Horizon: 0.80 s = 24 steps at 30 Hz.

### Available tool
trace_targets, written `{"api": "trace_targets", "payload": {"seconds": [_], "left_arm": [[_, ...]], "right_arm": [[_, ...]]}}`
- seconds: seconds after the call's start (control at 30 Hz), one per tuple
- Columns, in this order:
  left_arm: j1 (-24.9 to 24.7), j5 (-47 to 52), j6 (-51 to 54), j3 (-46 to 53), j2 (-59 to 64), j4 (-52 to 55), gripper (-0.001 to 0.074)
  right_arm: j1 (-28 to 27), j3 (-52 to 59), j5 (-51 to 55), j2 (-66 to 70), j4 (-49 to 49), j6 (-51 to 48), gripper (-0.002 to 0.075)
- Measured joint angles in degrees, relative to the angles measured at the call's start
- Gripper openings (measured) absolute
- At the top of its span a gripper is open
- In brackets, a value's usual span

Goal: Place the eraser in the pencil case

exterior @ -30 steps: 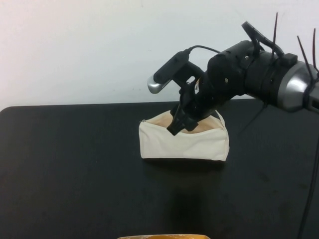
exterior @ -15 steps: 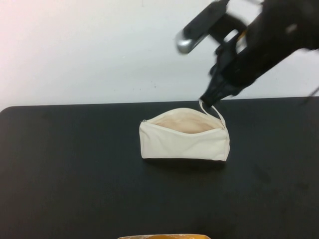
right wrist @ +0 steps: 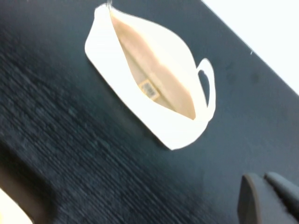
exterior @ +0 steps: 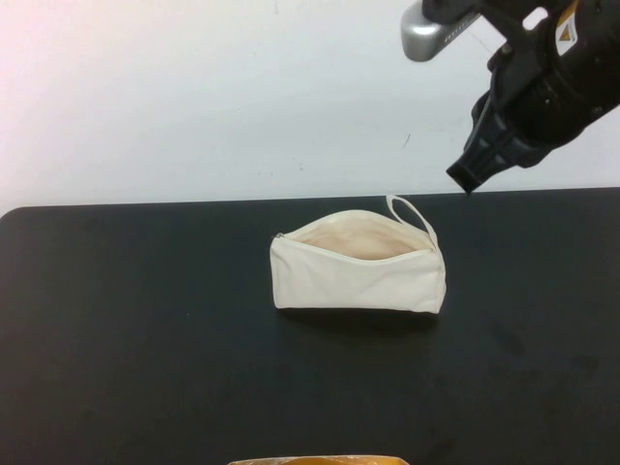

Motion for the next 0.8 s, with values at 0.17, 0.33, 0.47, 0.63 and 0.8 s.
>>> {"api": "trace_targets", "payload": {"seconds": [0.17, 0.33, 0.47, 0.63, 0.8], "left_arm": [[0.00, 0.00, 0.00, 0.00, 0.00, 0.00, -0.0001], [0.00, 0.00, 0.00, 0.00, 0.00, 0.00, -0.0001], [0.00, 0.00, 0.00, 0.00, 0.00, 0.00, -0.0001], [0.00, 0.00, 0.00, 0.00, 0.00, 0.00, -0.0001], [0.00, 0.00, 0.00, 0.00, 0.00, 0.00, -0.0001]], "right_arm": [[0.00, 2.20, 1.08, -0.40, -0.83, -1.27, -0.0001], [0.00, 10.96, -6.99, -5.60, -0.83, -1.70, -0.0001], [0.00, 22.24, -21.82, -13.25, -0.36, -1.79, -0.0001], [-0.87, 37.82, -37.96, -22.00, -0.36, -1.79, -0.0001], [-6.50, 53.18, -50.36, -30.26, 3.64, 1.05, -0.0001]]}}
